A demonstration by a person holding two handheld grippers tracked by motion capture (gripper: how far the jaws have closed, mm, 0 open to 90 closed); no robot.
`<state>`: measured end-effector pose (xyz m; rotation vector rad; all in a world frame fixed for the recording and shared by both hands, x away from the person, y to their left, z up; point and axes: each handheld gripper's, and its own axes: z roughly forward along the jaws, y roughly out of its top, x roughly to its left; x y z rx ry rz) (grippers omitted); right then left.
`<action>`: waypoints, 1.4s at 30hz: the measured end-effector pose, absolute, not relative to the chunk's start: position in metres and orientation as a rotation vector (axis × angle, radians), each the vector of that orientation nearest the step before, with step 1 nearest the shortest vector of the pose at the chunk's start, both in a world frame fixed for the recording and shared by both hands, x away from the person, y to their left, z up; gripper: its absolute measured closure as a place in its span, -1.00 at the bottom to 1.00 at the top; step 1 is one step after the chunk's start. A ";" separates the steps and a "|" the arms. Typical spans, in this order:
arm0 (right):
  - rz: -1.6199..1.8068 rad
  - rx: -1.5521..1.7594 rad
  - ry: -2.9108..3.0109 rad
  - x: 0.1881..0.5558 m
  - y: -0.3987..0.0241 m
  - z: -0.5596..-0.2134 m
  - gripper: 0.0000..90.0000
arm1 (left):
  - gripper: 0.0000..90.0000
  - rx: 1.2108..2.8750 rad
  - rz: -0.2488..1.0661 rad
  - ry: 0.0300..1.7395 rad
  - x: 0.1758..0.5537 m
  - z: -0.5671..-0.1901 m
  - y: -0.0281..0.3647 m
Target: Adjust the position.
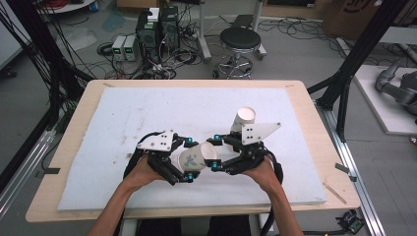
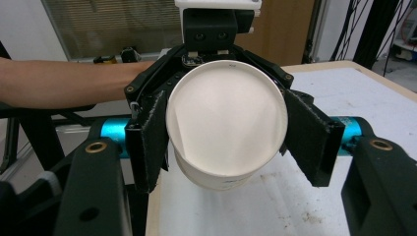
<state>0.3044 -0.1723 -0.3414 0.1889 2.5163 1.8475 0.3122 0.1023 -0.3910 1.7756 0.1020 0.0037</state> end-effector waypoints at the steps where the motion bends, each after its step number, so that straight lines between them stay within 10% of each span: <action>1: 1.847 0.189 2.516 0.304 -0.172 -0.341 -0.16 | -0.77 1.775 0.009 0.100 0.312 -0.391 0.103; 12: 1.847 0.178 2.521 0.305 -0.171 -0.343 -0.16 | -0.37 1.766 -0.003 0.059 0.311 -0.392 0.105; 17: 1.832 0.170 2.523 0.304 -0.170 -0.343 -0.18 | -0.35 1.776 -0.004 0.058 0.311 -0.392 0.105; 20: 1.806 0.196 2.511 0.300 -0.169 -0.344 -0.69 | -0.35 1.784 -0.005 0.073 0.311 -0.393 0.107; 42: 1.446 0.203 2.686 0.292 -0.166 -0.337 -0.70 | -0.33 2.143 -0.042 0.105 0.309 -0.369 0.128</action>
